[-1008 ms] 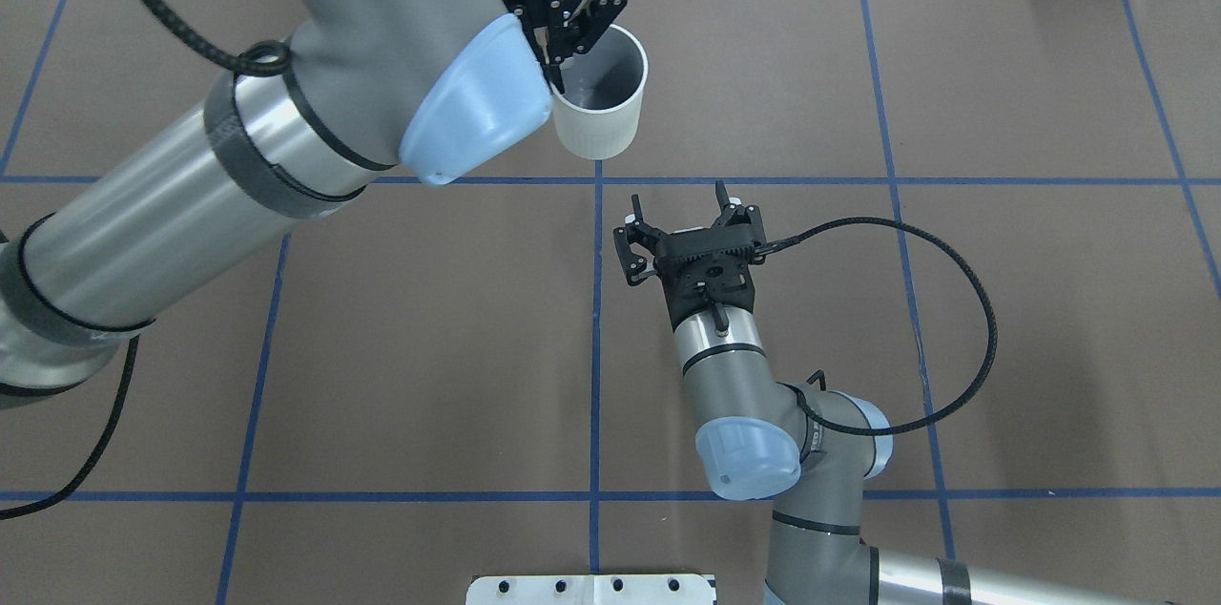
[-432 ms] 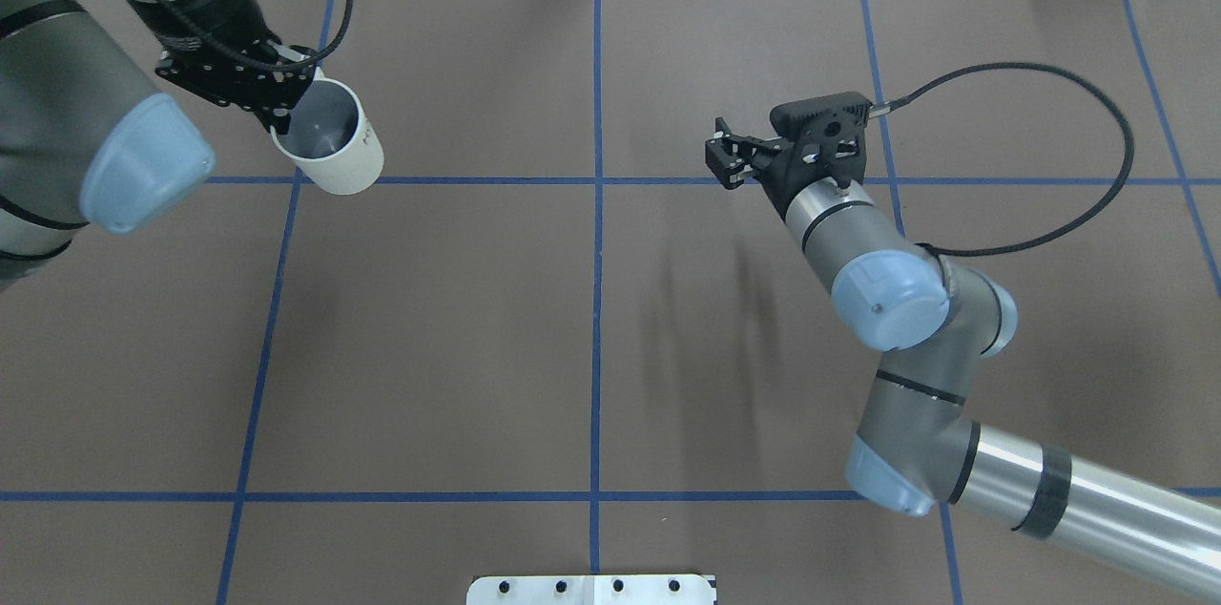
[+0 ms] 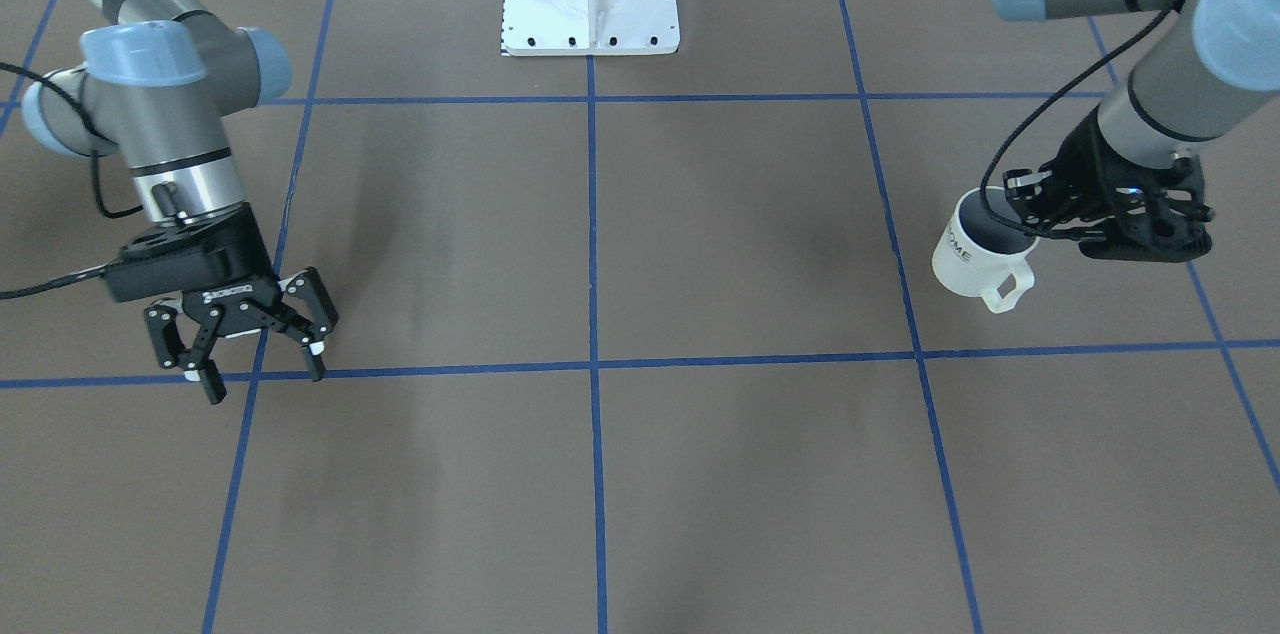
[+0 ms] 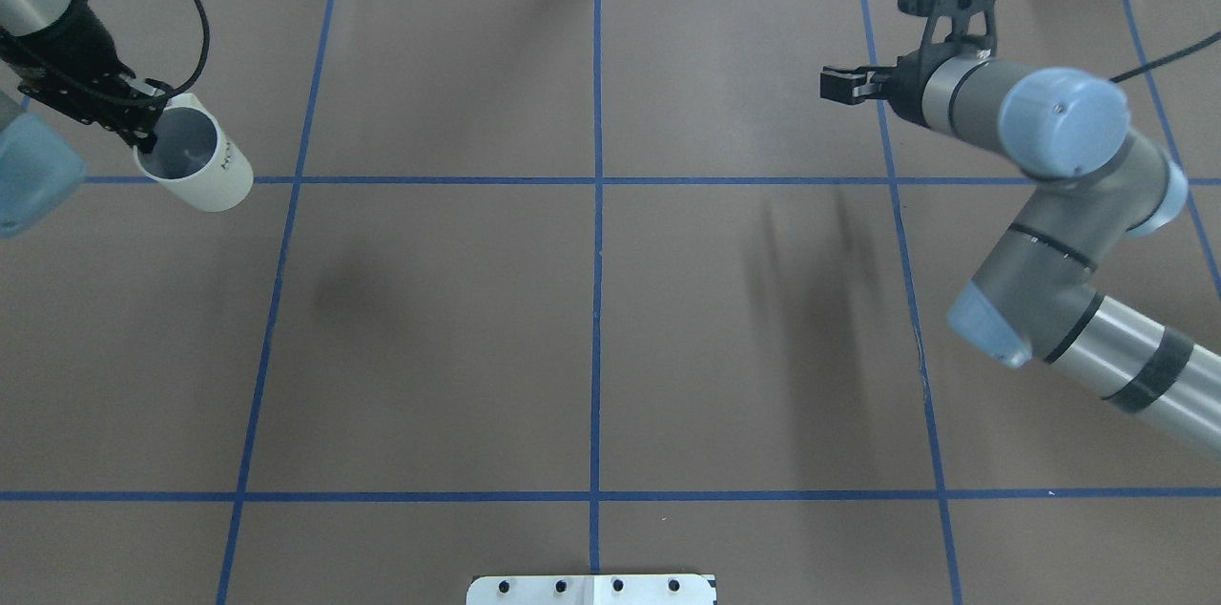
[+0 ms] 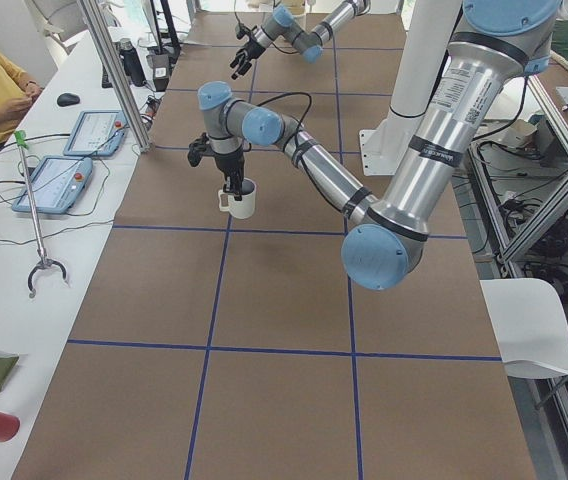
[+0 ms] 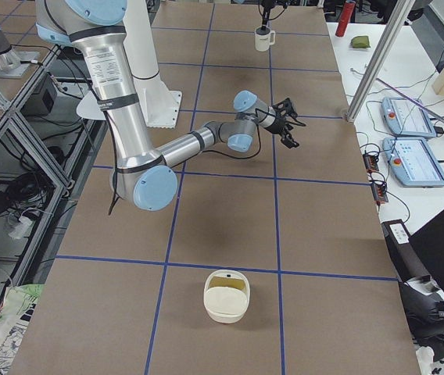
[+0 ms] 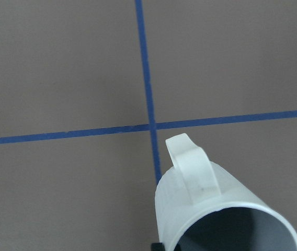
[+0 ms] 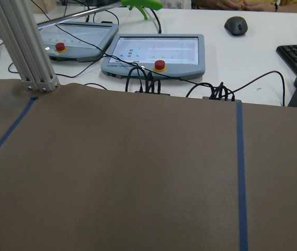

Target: Left arm hands cup to right arm to dump lemon

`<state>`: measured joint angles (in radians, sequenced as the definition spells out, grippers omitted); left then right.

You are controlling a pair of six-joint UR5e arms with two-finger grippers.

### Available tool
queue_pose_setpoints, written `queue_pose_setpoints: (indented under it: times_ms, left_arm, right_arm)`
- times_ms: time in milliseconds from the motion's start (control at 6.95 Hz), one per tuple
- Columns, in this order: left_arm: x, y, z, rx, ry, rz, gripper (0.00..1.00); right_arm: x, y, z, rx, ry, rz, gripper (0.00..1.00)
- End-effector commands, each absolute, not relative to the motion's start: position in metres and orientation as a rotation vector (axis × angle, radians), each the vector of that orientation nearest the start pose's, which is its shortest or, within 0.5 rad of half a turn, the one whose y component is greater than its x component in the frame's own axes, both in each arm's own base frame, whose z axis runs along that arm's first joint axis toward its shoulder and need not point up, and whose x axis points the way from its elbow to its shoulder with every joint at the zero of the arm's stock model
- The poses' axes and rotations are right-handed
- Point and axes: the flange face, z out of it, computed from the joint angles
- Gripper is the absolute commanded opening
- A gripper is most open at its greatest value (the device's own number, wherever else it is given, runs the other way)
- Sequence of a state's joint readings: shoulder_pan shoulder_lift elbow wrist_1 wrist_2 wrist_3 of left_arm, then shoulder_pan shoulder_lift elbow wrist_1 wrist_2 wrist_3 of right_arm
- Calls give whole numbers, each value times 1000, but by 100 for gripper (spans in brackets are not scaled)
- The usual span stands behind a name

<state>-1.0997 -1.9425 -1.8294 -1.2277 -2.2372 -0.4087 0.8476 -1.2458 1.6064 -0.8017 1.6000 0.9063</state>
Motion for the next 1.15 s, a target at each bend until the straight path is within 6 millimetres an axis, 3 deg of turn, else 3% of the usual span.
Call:
queue_pose_setpoints:
  times_ms: [0,144,432,720,1008]
  left_arm:
    - [168,-544,449,-100,760,243,0]
    - [167,-535,472,-132,750,250,0]
    - [161,-520,507,-132,753,261,0]
    - [161,-514,515,-130,754,260,0]
    - [165,-517,530,-125,762,267,1]
  right_arm:
    - [-223,-595,394,513,-927,114,100]
    - [-192,-599,406,461,-929,102,100]
    - [-164,-600,430,427,-847,-31,100]
    - [-156,-594,412,369,-762,-138,100]
    - [-154,-589,419,341,-748,-143,100]
